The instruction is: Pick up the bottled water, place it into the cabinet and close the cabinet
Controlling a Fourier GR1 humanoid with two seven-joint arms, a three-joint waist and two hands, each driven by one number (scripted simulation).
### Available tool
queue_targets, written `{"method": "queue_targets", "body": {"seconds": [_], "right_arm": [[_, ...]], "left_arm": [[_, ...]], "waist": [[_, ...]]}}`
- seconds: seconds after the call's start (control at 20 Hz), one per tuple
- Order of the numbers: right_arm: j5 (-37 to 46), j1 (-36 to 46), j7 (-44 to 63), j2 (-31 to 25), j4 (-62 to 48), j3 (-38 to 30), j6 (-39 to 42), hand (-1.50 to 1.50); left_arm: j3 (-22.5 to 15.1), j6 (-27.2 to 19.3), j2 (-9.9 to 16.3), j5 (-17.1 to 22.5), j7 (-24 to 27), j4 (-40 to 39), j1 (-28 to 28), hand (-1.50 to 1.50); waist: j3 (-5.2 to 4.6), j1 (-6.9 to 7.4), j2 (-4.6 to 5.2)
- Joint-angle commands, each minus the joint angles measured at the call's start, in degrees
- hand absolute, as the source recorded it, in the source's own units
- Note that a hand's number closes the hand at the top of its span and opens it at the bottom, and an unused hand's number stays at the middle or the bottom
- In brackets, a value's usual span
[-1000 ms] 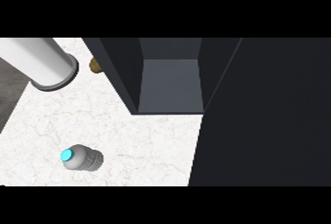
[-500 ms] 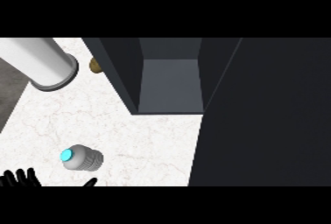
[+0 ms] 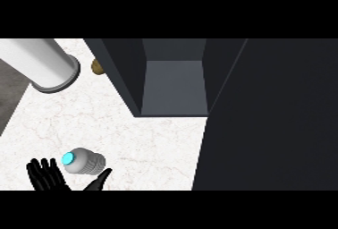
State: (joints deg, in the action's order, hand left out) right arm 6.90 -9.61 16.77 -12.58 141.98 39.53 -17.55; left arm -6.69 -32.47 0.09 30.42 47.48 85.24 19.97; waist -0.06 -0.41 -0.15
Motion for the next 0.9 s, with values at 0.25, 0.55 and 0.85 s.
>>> {"method": "queue_targets", "body": {"seconds": [0.25,0.55,0.85], "right_arm": [[6.7,-5.5,-1.3,-4.6,7.8,3.8,-0.7,-1.50],[6.4,-2.1,0.2,-4.0,5.8,2.9,-1.6,-1.50],[6.4,2.1,3.2,-2.8,4.1,2.9,-2.7,-1.50]], "left_arm": [[3.9,3.6,-0.1,6.6,10.3,-17.9,-8.7,-1.50],[3.7,3.8,-0.1,8.0,11.2,-18.7,-9.3,-1.50],[2.4,8.4,-0.1,14.5,19.7,-28.9,-11.2,-1.50]], "waist": [[-0.01,-0.44,-0.07],[0.04,0.06,0.00],[-0.02,0.23,0.07]]}}
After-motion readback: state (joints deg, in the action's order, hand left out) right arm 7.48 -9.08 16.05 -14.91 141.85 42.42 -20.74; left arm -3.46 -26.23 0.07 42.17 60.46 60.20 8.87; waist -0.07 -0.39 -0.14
